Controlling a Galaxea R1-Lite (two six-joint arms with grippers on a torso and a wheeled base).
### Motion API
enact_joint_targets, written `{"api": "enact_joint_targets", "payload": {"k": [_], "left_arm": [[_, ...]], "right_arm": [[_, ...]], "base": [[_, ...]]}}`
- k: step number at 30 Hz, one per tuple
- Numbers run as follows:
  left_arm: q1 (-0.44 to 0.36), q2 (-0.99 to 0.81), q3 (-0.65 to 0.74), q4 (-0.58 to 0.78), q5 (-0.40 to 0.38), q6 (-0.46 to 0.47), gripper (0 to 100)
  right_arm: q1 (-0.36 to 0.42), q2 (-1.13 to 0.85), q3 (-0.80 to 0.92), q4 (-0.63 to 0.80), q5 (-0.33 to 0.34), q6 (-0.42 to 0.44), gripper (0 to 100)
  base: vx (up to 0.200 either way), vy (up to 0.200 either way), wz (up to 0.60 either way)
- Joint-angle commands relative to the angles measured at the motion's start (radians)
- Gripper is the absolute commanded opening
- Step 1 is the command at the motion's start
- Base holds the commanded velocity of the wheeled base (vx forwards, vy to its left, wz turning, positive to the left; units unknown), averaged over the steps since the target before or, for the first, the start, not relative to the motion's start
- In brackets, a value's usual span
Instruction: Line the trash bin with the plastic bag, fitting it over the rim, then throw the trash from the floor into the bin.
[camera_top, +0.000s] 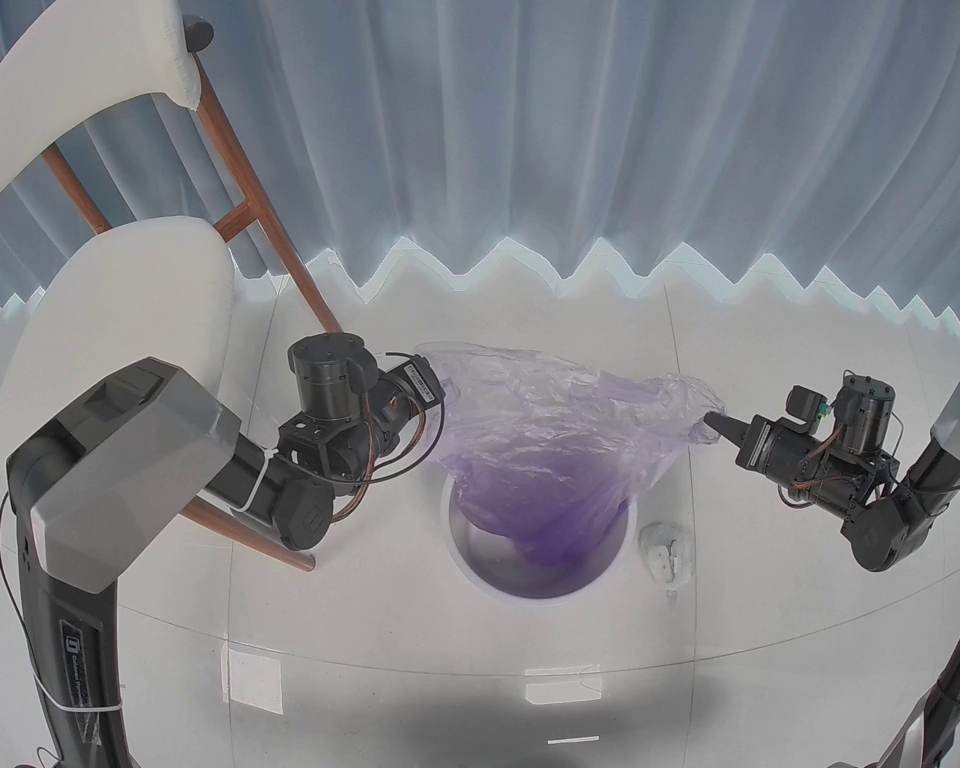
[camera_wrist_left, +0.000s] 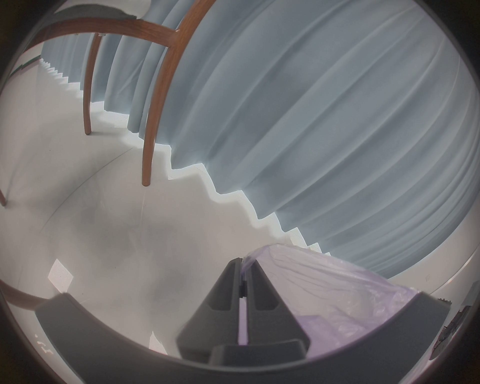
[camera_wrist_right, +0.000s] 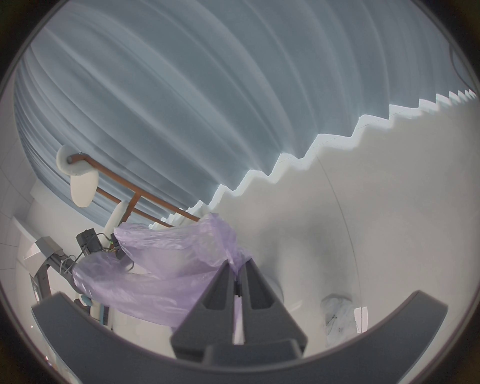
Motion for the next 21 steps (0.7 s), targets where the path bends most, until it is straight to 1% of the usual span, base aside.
{"api": "enact_joint_targets", "payload": {"k": [1, 3, 4, 7, 12, 16, 19, 20, 21], "left_arm": [[0.027, 0.051, -0.036, -0.001, 0.001, 0.000, 0], [0.027, 0.051, -0.036, -0.001, 0.001, 0.000, 0], [0.047, 0.062, -0.047, 0.002, 0.001, 0.000, 0], [0.056, 0.080, -0.067, 0.018, 0.001, 0.000, 0], [0.072, 0.109, -0.084, 0.030, 0.001, 0.000, 0], [0.079, 0.146, -0.104, 0.030, 0.001, 0.000, 0], [0.079, 0.148, -0.104, 0.030, 0.001, 0.000, 0], [0.087, 0.169, -0.119, 0.039, 0.001, 0.000, 0], [0.089, 0.171, -0.121, 0.047, 0.001, 0.000, 0]], "right_arm": [[-0.022, 0.066, -0.034, -0.017, -0.012, 0.000, 0], [-0.022, 0.066, -0.034, -0.017, -0.012, 0.000, 0], [-0.038, 0.098, -0.047, -0.060, -0.012, 0.000, 0], [-0.049, 0.121, -0.051, -0.091, -0.013, 0.000, 0], [-0.049, 0.152, -0.059, -0.098, -0.013, 0.000, 0], [-0.049, 0.198, -0.064, -0.146, -0.013, -0.003, 0], [-0.049, 0.201, -0.064, -0.149, -0.013, -0.003, 0], [-0.049, 0.244, -0.073, -0.201, -0.036, -0.005, 0], [-0.049, 0.253, -0.076, -0.207, -0.042, -0.005, 0]], "base": [[0.000, 0.000, 0.00], [0.000, 0.000, 0.00], [0.000, 0.000, 0.00], [0.000, 0.000, 0.00], [0.000, 0.000, 0.00], [0.000, 0.000, 0.00], [0.000, 0.000, 0.00], [0.000, 0.000, 0.00], [0.000, 0.000, 0.00]]}}
